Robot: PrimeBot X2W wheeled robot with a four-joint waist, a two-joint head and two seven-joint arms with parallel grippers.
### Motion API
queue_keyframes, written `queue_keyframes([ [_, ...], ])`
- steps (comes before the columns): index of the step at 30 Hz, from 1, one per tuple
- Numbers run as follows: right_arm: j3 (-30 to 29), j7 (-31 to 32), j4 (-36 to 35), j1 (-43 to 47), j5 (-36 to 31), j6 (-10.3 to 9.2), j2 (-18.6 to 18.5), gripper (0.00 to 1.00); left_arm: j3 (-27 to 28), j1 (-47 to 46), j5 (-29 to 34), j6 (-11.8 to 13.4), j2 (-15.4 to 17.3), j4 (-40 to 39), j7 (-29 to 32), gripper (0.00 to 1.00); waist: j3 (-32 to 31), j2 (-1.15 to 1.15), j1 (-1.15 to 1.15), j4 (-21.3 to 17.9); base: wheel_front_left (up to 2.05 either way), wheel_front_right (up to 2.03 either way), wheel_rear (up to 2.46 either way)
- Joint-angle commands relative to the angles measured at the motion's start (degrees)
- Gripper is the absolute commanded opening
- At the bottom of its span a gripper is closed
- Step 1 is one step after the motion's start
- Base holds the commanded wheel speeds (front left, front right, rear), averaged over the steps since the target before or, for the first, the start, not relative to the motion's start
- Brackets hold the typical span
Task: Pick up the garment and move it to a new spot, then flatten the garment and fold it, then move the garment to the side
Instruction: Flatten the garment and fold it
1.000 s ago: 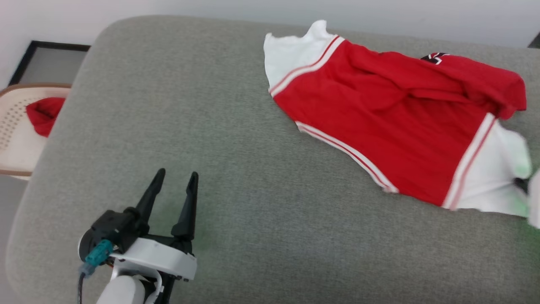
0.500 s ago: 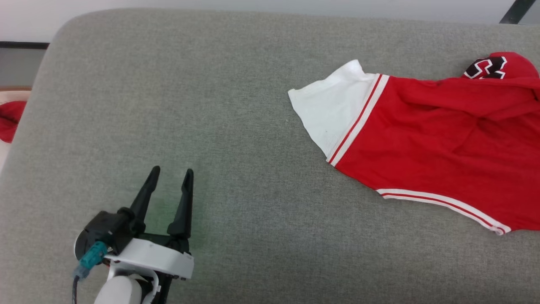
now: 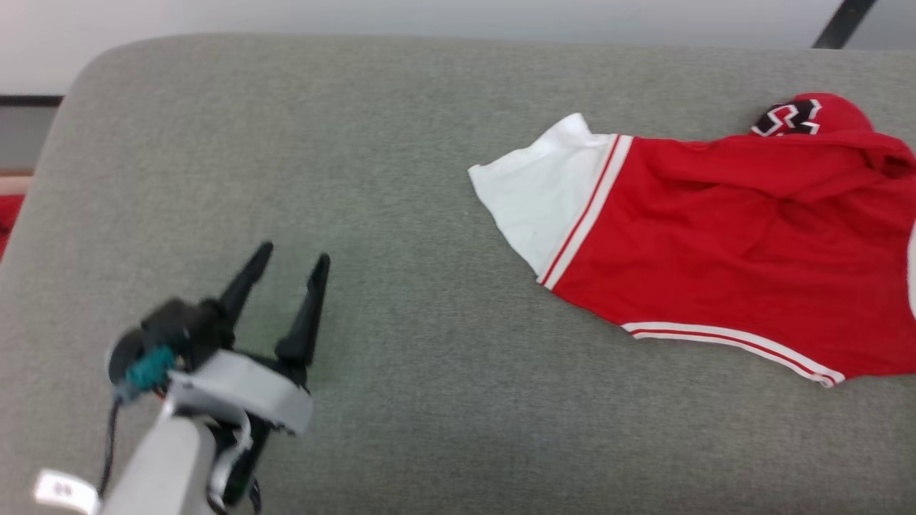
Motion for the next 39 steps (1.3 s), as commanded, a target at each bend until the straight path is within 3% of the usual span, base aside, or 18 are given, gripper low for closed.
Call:
queue_keyframes([
  [1, -0.50, -2.33, -2.12, 1.67, 0.30, -0.10, 2.30, 1.00, -0.63, -2.07, -1.20, -0.13, 1.57, -0.51, 2.05, 1.00, -0.66, 0.00, 0.00, -2.10, 0.00, 0.00, 0.00],
  [8, 0.86, -11.30, -14.68, 7.69, 0.88, -0.10, 11.49, 1.00, -6.84, -13.61, -7.73, -0.17, 9.57, -0.79, 14.60, 1.00, 0.67, 0.00, 0.00, -8.33, 0.00, 0.00, 0.00],
  [11, 1.78, -13.79, -18.40, 10.53, 0.26, -0.10, 15.73, 1.00, -9.50, -19.43, -12.58, -0.18, 11.04, 1.36, 20.07, 1.00, 1.80, 0.00, 0.00, -11.23, 0.00, 0.00, 0.00],
  [16, 3.07, -15.93, -21.31, 13.61, -0.09, -0.09, 21.08, 1.00, -15.24, -27.76, -20.27, -0.12, 13.68, 6.83, 31.31, 1.00, 4.08, 0.00, 0.00, -15.89, 0.00, 0.00, 0.00],
  [20, 3.37, -17.17, -21.11, 14.62, 0.24, -0.09, 22.91, 1.00, -19.15, -32.45, -27.36, -0.08, 16.40, 11.34, 43.15, 1.00, 5.71, 0.00, 0.00, -18.71, 0.00, 0.00, 0.00],
  [28, 3.29, -19.05, -19.02, 14.64, 0.53, -0.09, 24.24, 1.00, -19.16, -34.48, -36.82, 2.35, 15.55, 17.94, 59.96, 1.00, 6.49, 0.00, 0.00, -21.28, 0.00, 0.00, 0.00],
  [35, 3.90, -19.84, -18.13, 12.75, 0.71, -0.09, 24.40, 1.00, -18.43, -34.02, -38.79, 3.16, 14.81, 17.94, 61.31, 1.00, 7.85, 0.00, 0.00, -21.92, 0.00, 0.00, 0.00],
  [39, 4.19, -19.80, -17.87, 11.68, 0.70, -0.09, 23.60, 1.00, -18.31, -34.33, -39.89, 3.19, 12.48, 18.46, 60.39, 1.00, 8.89, 0.00, 0.00, -21.88, 0.00, 0.00, 0.00],
])
